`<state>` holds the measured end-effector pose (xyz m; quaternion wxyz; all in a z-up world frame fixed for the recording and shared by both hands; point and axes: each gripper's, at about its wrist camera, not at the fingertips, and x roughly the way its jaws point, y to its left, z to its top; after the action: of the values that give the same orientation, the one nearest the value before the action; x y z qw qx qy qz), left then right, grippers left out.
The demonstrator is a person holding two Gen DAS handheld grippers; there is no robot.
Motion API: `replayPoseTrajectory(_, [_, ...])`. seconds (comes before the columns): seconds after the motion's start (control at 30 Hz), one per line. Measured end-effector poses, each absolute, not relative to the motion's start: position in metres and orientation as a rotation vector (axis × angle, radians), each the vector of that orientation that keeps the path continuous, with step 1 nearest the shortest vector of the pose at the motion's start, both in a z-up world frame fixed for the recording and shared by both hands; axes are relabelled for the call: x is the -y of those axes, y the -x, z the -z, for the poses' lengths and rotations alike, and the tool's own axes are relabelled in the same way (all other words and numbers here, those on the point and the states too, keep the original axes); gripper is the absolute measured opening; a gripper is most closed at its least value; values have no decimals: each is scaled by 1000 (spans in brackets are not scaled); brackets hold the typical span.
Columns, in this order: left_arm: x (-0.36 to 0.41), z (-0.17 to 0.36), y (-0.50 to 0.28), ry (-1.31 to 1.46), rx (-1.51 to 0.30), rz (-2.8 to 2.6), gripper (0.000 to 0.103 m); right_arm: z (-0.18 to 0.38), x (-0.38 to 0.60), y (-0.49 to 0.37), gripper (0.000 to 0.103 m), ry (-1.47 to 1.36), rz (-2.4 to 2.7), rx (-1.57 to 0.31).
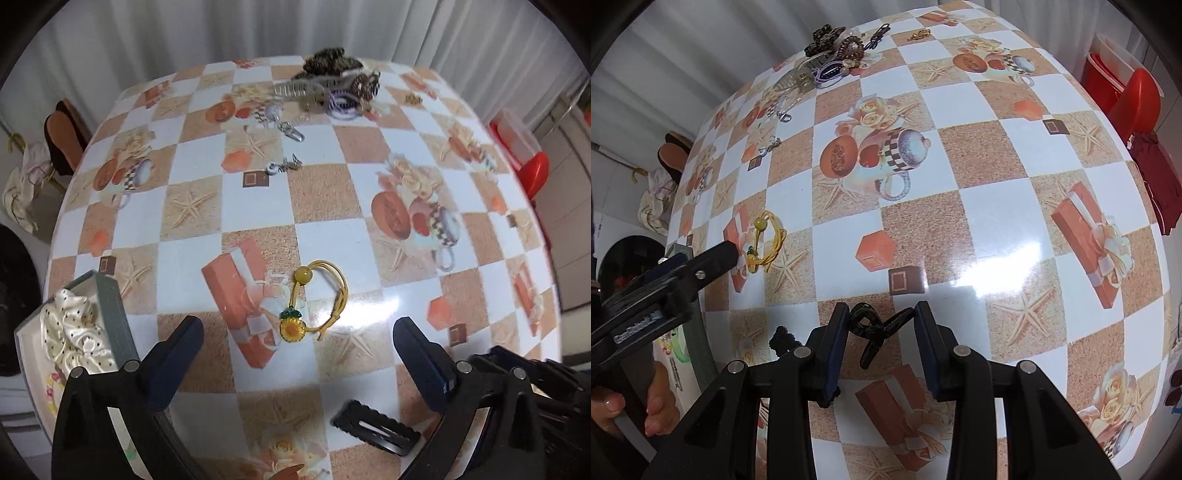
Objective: Organize jewelry
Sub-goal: 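Carry claw clip and yellow hair tie into the tray, open both tools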
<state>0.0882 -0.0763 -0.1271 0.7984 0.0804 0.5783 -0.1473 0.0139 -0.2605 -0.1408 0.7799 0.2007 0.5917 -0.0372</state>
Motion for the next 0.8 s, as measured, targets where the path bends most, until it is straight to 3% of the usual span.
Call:
replayPoseTrajectory(0.27, [105, 168, -106, -256, -1300, 335, 103, 144, 273, -8, 39, -451, 99, -1284])
replayPoseTrajectory(0.33, [108, 174, -107, -267, -1325, 337, 89, 144, 276, -6, 39, -455, 104, -1284])
replayPoseTrajectory(0.43, [108, 172, -105, -253, -1322, 349, 80, 145, 280, -4, 39, -463, 111, -1283])
replayPoseTrajectory(0.47, [109, 171, -103, -257, -1315, 359, 68, 145, 281, -3, 39, -466, 112, -1283])
replayPoseTrajectory(0.53, [114, 166, -98, -274, -1293, 392, 20, 144, 282, -2, 39, -467, 113, -1281])
replayPoseTrajectory(0.57, [115, 165, -97, -277, -1295, 405, 9, 144, 282, -2, 39, -466, 112, -1280])
replayPoseTrajectory(0.8, [101, 146, -86, -169, -1280, 448, 10, 137, 279, -1, 39, -461, 104, -1266])
